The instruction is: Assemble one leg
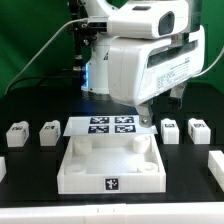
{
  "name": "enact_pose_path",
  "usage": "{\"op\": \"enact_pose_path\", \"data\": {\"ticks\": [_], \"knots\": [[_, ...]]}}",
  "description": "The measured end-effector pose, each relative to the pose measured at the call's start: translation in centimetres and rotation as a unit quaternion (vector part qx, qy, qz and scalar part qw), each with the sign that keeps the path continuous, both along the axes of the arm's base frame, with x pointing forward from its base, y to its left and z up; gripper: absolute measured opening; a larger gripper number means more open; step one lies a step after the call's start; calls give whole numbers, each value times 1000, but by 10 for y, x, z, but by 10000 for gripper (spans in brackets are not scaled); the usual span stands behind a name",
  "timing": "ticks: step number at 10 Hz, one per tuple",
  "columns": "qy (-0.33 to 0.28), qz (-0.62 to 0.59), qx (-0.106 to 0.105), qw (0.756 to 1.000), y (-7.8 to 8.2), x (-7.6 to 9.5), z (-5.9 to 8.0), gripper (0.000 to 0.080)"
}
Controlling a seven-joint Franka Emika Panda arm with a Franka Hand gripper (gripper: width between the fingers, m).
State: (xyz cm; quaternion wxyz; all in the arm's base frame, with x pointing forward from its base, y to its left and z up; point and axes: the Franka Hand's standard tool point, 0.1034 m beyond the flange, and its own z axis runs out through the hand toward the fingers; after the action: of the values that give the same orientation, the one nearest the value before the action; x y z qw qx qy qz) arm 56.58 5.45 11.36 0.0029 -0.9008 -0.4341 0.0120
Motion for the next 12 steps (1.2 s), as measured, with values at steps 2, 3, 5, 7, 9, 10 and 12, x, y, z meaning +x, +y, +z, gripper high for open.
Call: {"op": "enact_pose_path", "data": {"ticks": [2,3,5,7,9,10,12], "knots": [[0,0,0,1000,0,0,0,650],[0,8,0,1000,0,0,0,650],[-3,65,1,998,-2,-20,-4,650],[-21,208,-7,978,-13,-53,-7,650],[-37,299,-13,954,-20,-61,-10,650],[-36,302,-13,952,-20,-61,-10,650],[-35,300,-13,953,-20,-62,-11,650]]}}
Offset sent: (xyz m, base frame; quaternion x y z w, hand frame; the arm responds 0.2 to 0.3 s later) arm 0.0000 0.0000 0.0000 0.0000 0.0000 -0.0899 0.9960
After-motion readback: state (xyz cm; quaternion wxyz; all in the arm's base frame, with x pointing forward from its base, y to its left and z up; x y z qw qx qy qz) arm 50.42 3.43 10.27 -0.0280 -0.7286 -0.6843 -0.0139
